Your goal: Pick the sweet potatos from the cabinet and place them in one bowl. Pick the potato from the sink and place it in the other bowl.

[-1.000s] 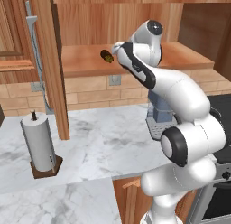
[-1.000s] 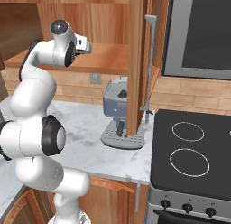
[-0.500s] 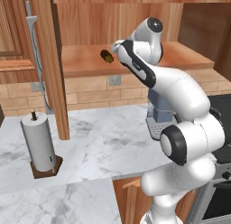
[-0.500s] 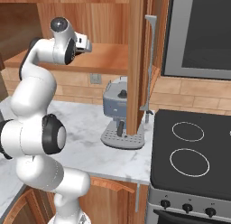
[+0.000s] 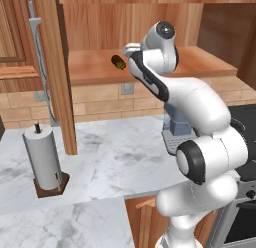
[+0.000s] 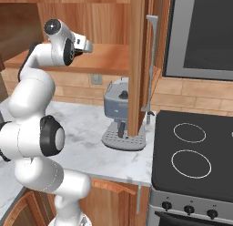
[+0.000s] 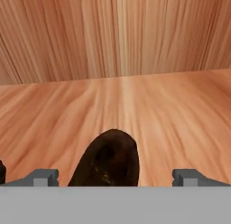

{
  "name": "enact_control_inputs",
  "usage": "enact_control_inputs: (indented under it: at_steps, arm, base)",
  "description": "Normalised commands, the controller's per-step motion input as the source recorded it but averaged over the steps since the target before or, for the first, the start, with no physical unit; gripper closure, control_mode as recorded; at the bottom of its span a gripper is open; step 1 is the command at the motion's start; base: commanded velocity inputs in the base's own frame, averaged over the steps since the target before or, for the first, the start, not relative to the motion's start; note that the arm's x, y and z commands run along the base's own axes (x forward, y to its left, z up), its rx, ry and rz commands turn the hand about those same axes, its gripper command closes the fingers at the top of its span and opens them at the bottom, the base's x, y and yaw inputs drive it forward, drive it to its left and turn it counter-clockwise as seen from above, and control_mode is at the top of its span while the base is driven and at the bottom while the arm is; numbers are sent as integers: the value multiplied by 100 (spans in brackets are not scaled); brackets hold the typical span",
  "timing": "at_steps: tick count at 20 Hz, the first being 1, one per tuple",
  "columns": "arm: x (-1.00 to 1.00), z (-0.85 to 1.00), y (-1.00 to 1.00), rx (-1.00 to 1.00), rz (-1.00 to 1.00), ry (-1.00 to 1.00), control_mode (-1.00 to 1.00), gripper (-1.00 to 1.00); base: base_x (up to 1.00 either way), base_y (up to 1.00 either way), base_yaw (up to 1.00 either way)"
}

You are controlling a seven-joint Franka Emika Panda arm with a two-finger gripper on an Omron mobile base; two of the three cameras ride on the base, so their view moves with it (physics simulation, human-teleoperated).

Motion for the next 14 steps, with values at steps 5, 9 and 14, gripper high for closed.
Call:
enact_control_inputs:
  at_steps: [5,9,14]
  arm:
    - [2,0,0,0,-8,0,-100,-100]
    - [13,1,0,1,-1,0,-100,-100]
    - [14,3,0,2,0,1,-100,-100]
  base:
    - [0,0,0]
    - [0,0,0]
    - [0,0,0]
